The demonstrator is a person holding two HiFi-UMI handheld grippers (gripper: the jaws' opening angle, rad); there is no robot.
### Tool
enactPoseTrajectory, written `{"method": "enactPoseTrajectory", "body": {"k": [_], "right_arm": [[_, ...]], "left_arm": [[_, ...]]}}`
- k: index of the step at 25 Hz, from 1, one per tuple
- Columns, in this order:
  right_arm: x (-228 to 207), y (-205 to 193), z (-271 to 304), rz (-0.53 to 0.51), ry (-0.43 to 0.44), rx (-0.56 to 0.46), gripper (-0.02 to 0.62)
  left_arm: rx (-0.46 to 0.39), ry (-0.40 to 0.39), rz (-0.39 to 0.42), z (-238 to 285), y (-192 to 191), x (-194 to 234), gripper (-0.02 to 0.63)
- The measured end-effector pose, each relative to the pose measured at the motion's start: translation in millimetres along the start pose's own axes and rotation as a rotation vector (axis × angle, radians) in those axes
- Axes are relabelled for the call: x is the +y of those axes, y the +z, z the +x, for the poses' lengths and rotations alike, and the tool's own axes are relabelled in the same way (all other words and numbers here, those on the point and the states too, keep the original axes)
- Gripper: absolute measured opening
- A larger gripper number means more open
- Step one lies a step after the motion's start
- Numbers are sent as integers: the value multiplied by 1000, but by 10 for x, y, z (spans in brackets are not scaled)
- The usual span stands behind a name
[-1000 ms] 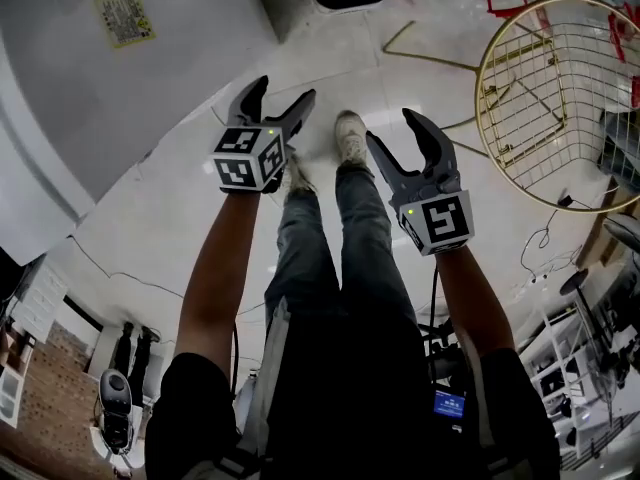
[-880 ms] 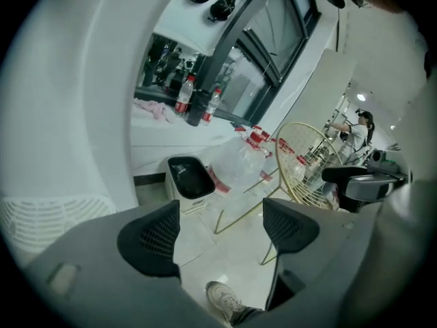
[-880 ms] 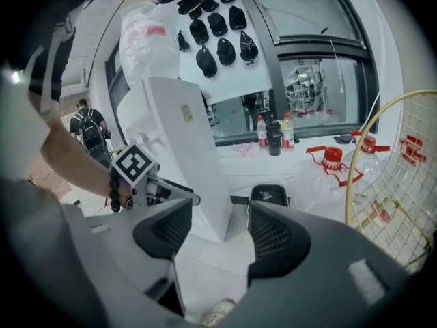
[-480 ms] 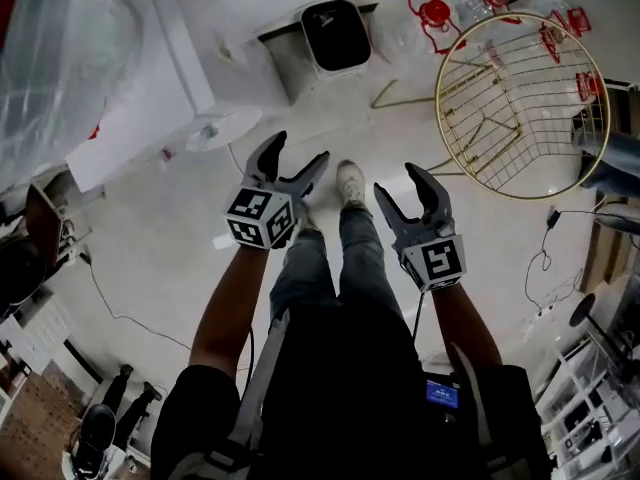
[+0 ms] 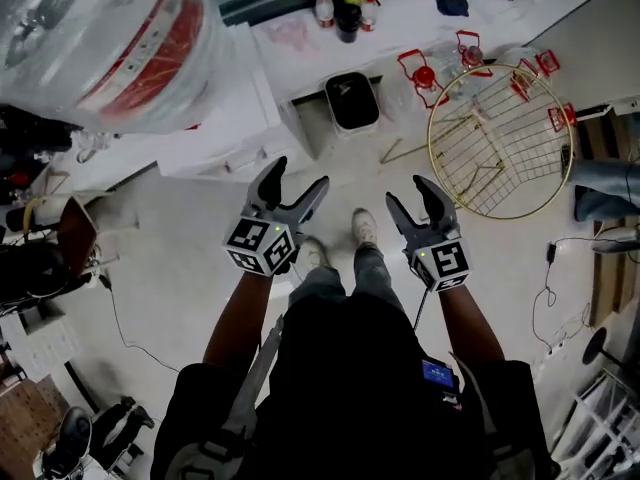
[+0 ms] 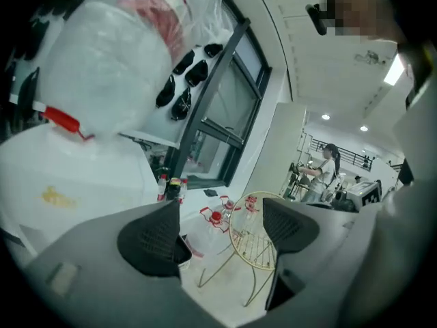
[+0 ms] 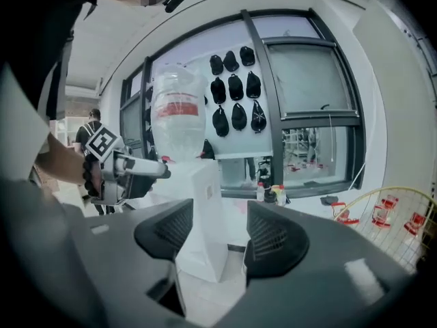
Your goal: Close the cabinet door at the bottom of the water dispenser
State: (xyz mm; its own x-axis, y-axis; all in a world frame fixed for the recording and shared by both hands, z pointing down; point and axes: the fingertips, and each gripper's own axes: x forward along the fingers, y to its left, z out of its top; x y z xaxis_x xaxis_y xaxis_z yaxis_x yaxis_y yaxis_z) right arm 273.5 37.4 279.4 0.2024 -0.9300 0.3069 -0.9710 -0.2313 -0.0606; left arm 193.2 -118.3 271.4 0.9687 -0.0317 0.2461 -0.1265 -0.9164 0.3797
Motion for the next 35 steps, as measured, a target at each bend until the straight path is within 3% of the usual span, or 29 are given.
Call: {"method": "enactPoseTrajectory", "body": {"k": [4,8,12,19,22,27,35], "right_arm": [[104,343,-52,-50,25,-52,244],[268,613,-130,-25,61,-94,239],[441,824,-182,-71,118,-114,233],[699,1237,-98,-108,238,-168,212],[793,1359,-42,-164,275,-183,193],[846,1470,98,-146,327,-188,150],[935,1689,285,-123,377,-205,92]], "left_arm": [[-99,40,-3,-404,369,-61,393],[-143,106,-5,-842,579,-47,391],[-181,194,28,-1145,757,-21,368],[-238,241,109,-1338,1137,-144,368],[-278,267,136,-1455,1258,-164,264],[-304,330,160,-1669,1321,-78,234],[-305,438,186,-2022,1331,89,123]]}}
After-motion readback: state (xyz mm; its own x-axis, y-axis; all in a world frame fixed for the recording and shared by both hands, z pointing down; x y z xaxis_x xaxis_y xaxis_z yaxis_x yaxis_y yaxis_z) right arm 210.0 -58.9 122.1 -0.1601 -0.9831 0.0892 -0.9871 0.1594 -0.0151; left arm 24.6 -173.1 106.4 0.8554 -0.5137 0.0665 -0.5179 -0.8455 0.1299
